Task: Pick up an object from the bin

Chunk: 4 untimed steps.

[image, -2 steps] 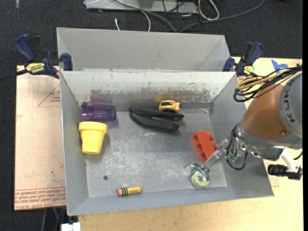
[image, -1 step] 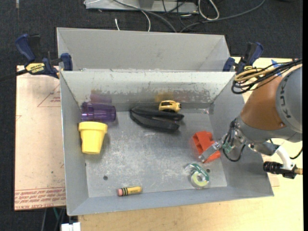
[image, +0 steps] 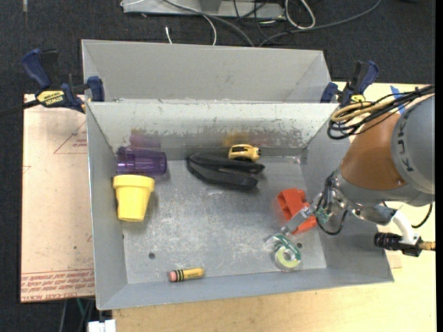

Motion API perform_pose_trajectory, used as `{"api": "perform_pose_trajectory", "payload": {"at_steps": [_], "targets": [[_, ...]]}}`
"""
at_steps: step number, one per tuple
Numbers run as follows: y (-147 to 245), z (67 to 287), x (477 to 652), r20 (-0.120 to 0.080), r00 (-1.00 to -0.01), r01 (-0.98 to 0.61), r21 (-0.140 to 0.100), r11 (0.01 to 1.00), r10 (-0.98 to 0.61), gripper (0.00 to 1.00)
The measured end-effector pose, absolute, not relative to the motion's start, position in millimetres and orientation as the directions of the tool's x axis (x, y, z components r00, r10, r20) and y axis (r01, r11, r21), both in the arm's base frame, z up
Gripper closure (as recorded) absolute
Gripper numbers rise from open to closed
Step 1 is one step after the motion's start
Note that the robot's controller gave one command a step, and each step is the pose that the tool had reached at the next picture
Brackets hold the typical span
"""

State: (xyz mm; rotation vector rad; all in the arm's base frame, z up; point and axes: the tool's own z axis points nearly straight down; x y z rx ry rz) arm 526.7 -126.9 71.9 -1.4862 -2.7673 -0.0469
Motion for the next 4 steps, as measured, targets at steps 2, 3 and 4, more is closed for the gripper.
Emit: {"api": "perform_pose_trajectory", "payload": {"at_steps": [2, 3, 4], "targets": [[-121, 79, 505.9, 0.019, -0.401, 0.916, 0.024, 0.4, 0.916, 0.0], [-120, 99, 504.9, 0.024, -0.462, 0.887, 0.015, 0.462, 0.886, 0.0], [-129, 122, 502.9, 0.016, -0.421, 0.907, 0.026, 0.42, 0.907, 0.0]]}}
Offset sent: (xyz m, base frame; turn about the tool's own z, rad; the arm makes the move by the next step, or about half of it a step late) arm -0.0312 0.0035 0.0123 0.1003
